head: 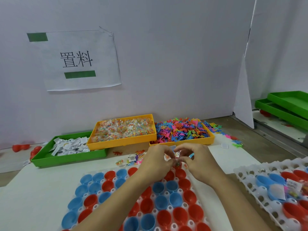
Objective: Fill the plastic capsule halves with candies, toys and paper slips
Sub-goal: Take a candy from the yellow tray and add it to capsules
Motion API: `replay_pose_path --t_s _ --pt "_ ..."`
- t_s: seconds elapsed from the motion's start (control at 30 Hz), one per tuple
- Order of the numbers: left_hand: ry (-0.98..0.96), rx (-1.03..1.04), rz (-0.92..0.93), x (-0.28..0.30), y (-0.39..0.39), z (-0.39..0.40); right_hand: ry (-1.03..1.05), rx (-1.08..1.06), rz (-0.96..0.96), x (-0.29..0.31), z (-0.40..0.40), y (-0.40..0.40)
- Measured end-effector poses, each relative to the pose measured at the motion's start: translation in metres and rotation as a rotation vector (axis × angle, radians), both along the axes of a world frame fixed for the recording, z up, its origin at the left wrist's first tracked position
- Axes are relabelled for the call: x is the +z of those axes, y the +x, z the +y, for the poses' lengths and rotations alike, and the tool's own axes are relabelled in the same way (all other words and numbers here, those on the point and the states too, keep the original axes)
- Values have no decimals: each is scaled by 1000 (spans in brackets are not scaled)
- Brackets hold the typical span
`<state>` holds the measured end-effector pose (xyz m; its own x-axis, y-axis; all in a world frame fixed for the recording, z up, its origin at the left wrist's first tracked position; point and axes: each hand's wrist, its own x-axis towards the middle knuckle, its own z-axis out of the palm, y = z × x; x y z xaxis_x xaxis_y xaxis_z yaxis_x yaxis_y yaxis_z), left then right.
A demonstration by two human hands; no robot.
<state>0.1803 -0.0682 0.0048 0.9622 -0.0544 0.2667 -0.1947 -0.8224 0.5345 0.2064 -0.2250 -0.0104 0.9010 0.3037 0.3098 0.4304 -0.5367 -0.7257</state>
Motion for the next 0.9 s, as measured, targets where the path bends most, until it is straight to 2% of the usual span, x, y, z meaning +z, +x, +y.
replay_pose_path --t_s 0.57,0.7,0.9 --pt "21 -25 30 2 1 1 23 18 -2 -1 -1 1" --pt "14 -36 31 3 0 2 117 -118 -30 -5 -7 7" --pt "-45 -35 21 7 -7 9 -21 -315 78 -12 -16 15"
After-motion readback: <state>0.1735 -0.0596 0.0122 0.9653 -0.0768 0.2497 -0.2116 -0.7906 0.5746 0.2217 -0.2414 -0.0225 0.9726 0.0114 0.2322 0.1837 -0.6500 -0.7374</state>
